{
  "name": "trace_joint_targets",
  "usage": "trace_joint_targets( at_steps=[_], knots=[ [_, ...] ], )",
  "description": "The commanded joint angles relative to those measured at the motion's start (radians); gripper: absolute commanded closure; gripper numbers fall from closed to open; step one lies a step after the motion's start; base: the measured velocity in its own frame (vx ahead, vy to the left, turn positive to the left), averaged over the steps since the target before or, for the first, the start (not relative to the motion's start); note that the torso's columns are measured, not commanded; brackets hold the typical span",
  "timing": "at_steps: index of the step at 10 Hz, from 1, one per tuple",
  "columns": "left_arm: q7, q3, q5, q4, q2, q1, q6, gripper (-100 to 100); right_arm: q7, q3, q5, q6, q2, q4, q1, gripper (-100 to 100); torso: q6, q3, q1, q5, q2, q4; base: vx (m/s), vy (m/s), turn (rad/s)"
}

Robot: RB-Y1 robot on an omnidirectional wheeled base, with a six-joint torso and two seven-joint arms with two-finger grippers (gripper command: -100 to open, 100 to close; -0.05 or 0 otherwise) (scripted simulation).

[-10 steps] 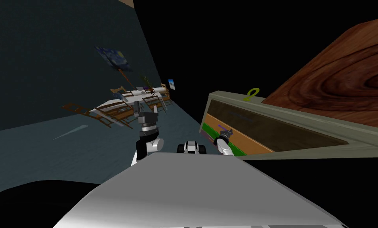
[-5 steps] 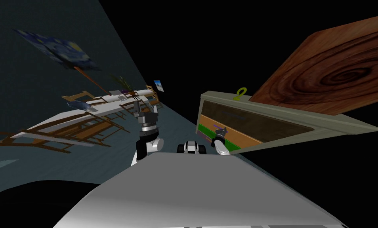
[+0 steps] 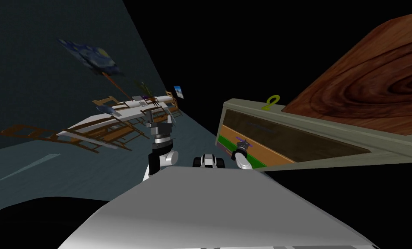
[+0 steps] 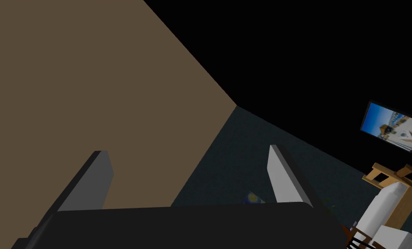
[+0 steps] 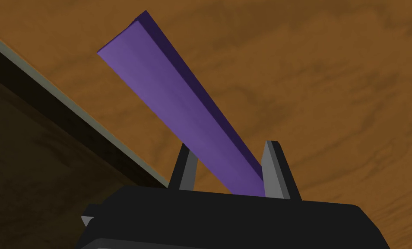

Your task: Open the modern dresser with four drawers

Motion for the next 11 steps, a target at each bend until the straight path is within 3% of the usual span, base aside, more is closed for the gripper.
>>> trace_joint_targets(
  at_steps=[1, 4, 5, 6, 7, 9, 10, 11],
  knots=[
    [0.0, 0.0, 0.0, 0.0, 0.0, 0.0, 0.0, 0, -0.019, -0.028, -0.064, 0.068, -0.031, 0.072, -0.056, 100, 0.002, -0.002, 0.002, 0.001, -0.002, -0.001, -0.183, -0.077, 0.469],
    [0.0, 0.0, 0.0, 0.0, 0.0, 0.0, 0.0, 0, -0.019, -0.048, -0.111, 0.12, -0.049, 0.136, -0.083, 100, 0.005, -0.003, -0.004, 0.001, -0.005, -0.002, -0.147, -0.042, 0.379],
    [0.0, 0.0, 0.0, 0.0, 0.0, 0.0, 0.0, 0, -0.02, -0.068, -0.149, 0.155, -0.068, 0.182, -0.11, 100, 0.006, -0.004, -0.004, 0.001, -0.005, -0.002, -0.183, -0.049, 0.492],
    [0.0, 0.0, 0.0, 0.0, 0.0, 0.0, 0.0, 0, -0.02, -0.068, -0.158, 0.165, -0.068, 0.182, -0.11, 100, 0.004, -0.002, -0.006, -0.001, -0.004, -0.003, -0.15, -0.018, 0.375],
    [0.0, 0.0, 0.0, 0.0, 0.0, 0.0, 0.0, 0, -0.02, -0.087, -0.188, 0.199, -0.086, 0.228, -0.138, 100, 0.008, -0.003, -0.004, 0.0, -0.004, -0.004, -0.152, -0.022, 0.454],
    [0.0, 0.0, 0.0, 0.0, 0.0, 0.0, 0.0, 0, -0.02, -0.087, -0.205, 0.21, -0.086, 0.228, -0.138, 100, 0.007, -0.001, 0.002, 0.001, 0.0, -0.003, -0.108, -0.004, 0.197],
    [0.0, 0.0, 0.0, 0.0, 0.0, 0.001, 0.0, 0, -0.021, -0.107, -0.249, 0.25, -0.104, 0.269, -0.165, 100, 0.009, -0.002, 0.002, 0.001, -0.002, -0.003, -0.117, -0.013, 0.336],
    [0.0, 0.0, 0.0, 0.0, 0.0, 0.0, 0.0, 0, -0.021, -0.107, -0.252, 0.254, -0.104, 0.274, -0.165, 100, 0.007, 0.0, 0.001, 0.0, 0.002, -0.003, -0.137, 0.006, 0.379]
  ],
)
